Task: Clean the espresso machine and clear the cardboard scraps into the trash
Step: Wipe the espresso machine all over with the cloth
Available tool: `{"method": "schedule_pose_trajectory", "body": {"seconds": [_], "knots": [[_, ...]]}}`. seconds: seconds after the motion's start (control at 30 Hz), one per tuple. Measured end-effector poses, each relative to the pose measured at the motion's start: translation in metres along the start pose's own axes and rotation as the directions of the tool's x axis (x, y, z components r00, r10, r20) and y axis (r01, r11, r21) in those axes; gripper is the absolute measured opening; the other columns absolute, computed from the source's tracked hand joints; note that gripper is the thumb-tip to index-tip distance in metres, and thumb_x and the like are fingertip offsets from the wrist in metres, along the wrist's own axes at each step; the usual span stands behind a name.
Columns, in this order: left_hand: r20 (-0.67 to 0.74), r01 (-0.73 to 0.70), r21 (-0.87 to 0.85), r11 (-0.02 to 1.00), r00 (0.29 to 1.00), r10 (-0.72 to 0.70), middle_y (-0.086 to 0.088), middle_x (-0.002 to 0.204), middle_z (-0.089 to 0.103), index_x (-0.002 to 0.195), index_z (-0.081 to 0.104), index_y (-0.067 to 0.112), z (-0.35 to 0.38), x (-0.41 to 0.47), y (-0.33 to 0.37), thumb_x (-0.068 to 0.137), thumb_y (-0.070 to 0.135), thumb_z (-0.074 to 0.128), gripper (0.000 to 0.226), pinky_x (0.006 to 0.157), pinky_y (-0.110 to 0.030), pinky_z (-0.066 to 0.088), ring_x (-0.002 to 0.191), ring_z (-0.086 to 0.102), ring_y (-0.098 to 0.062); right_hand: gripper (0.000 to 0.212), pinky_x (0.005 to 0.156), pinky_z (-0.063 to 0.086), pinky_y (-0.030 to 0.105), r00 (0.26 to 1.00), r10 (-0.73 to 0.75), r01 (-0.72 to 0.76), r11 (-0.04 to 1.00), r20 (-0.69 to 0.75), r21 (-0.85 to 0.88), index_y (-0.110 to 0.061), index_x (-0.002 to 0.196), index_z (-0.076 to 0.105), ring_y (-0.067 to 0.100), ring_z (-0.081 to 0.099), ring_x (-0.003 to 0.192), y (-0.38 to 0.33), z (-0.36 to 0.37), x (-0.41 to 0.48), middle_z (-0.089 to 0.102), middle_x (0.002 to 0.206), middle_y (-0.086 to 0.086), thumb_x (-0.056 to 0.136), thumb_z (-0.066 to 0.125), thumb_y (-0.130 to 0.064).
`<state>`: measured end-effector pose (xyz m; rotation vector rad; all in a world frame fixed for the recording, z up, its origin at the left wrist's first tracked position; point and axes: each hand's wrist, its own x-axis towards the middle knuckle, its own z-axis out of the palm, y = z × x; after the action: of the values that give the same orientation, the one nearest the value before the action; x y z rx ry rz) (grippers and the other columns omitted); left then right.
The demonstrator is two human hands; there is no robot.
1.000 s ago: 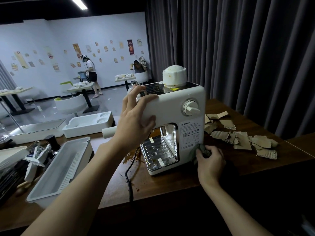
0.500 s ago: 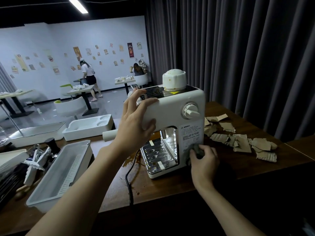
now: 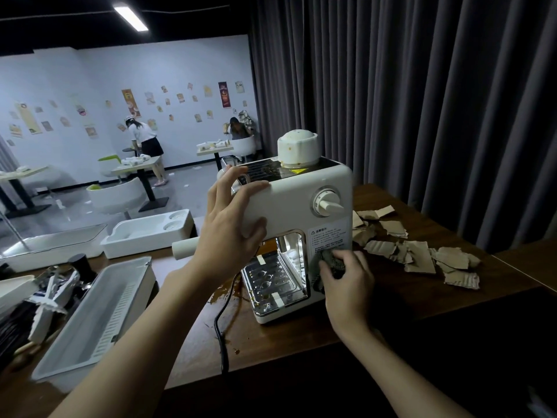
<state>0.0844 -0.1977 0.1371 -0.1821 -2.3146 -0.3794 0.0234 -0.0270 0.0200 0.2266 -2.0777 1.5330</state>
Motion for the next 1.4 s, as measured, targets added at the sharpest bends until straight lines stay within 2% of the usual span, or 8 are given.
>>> {"method": "schedule_pose_trajectory", "body": {"seconds": [0.17, 0.4, 0.57, 0.77, 0.9, 1.13, 1.3, 1.4], "knots": [[0.002, -0.01, 0.006, 1.0, 1.0, 0.01, 0.001, 0.155, 0.022, 0.136, 0.048, 0.027, -0.002, 0.0, -0.001, 0.083, 0.015, 0.072, 0.059, 0.115, -0.053, 0.029, 0.145, 0.018, -0.029, 0.021, 0.081, 0.052, 0.031, 0.989, 0.088, -0.086, 0.996, -0.116, 0.019, -0.007, 0.102, 0.067, 0.021, 0.06, 0.096, 0.003, -0.011, 0.038, 0.063, 0.103, 0.006, 0.083, 0.073, -0.011], [-0.006, -0.002, 0.006, 1.0, 1.0, 0.002, 0.003, 0.154, 0.021, 0.135, 0.048, 0.027, -0.001, 0.0, 0.0, 0.082, 0.014, 0.071, 0.059, 0.114, -0.053, 0.029, 0.145, 0.018, -0.031, 0.023, 0.077, 0.033, -0.004, 0.993, -0.107, 0.108, 0.994, -0.043, 0.024, -0.001, 0.103, 0.069, 0.012, 0.054, 0.093, -0.024, -0.004, 0.016, 0.063, 0.103, 0.006, 0.081, 0.075, -0.005], [0.007, -0.006, 0.011, 1.0, 1.0, 0.006, 0.0, 0.154, 0.022, 0.135, 0.048, 0.027, -0.003, 0.001, -0.002, 0.083, 0.015, 0.072, 0.059, 0.115, -0.052, 0.03, 0.145, 0.018, -0.029, 0.023, 0.088, 0.051, 0.034, 0.986, 0.06, -0.05, 0.996, -0.154, 0.07, -0.007, 0.104, 0.069, 0.022, 0.059, 0.1, -0.021, -0.014, 0.057, 0.064, 0.106, 0.007, 0.082, 0.073, -0.01], [0.008, 0.023, 0.009, 1.0, 1.0, -0.023, 0.001, 0.155, 0.019, 0.136, 0.047, 0.027, 0.0, 0.0, 0.002, 0.082, 0.016, 0.07, 0.059, 0.114, -0.054, 0.031, 0.145, 0.016, -0.03, 0.023, 0.08, 0.033, 0.011, 0.988, -0.118, 0.122, 0.992, -0.103, 0.03, -0.003, 0.104, 0.067, 0.013, 0.052, 0.094, -0.036, -0.006, 0.04, 0.058, 0.106, 0.007, 0.083, 0.073, -0.012], [0.015, 0.008, 0.026, 1.0, 1.0, -0.008, 0.007, 0.154, 0.018, 0.136, 0.045, 0.029, -0.002, 0.0, 0.002, 0.083, 0.016, 0.072, 0.06, 0.113, -0.059, 0.032, 0.146, 0.015, -0.03, 0.031, 0.076, 0.028, -0.006, 0.975, 0.052, -0.018, 0.987, -0.215, 0.158, -0.002, 0.108, 0.06, 0.018, 0.054, 0.098, -0.037, -0.009, 0.047, 0.058, 0.111, 0.011, 0.082, 0.074, -0.009], [0.018, 0.007, 0.032, 0.999, 1.0, -0.008, 0.008, 0.154, 0.017, 0.136, 0.045, 0.028, -0.002, 0.0, 0.002, 0.083, 0.016, 0.072, 0.061, 0.113, -0.06, 0.033, 0.146, 0.015, -0.03, 0.027, 0.068, 0.034, 0.024, 0.965, 0.108, -0.096, 0.993, -0.241, 0.061, -0.01, 0.106, 0.055, 0.025, 0.06, 0.094, -0.039, -0.002, 0.042, 0.065, 0.107, 0.009, 0.088, 0.069, -0.025], [0.019, 0.015, 0.031, 0.999, 1.0, -0.016, 0.01, 0.154, 0.016, 0.137, 0.046, 0.027, -0.002, 0.001, 0.003, 0.083, 0.016, 0.072, 0.061, 0.113, -0.057, 0.031, 0.145, 0.013, -0.028, 0.035, 0.062, 0.033, 0.006, 0.966, 0.206, -0.173, 0.964, -0.156, 0.2, -0.006, 0.112, 0.057, 0.021, 0.057, 0.099, -0.042, -0.006, 0.044, 0.062, 0.112, 0.012, 0.086, 0.072, -0.023], [0.019, 0.015, 0.033, 0.999, 1.0, -0.016, 0.007, 0.155, 0.016, 0.137, 0.046, 0.028, -0.001, 0.0, 0.002, 0.083, 0.016, 0.072, 0.062, 0.113, -0.056, 0.032, 0.145, 0.014, -0.027, 0.051, 0.082, 0.042, 0.015, 0.973, 0.218, -0.192, 0.948, -0.076, 0.254, -0.009, 0.126, 0.053, 0.021, 0.055, 0.112, -0.045, -0.006, 0.036, 0.056, 0.123, 0.01, 0.083, 0.074, -0.029]]}}
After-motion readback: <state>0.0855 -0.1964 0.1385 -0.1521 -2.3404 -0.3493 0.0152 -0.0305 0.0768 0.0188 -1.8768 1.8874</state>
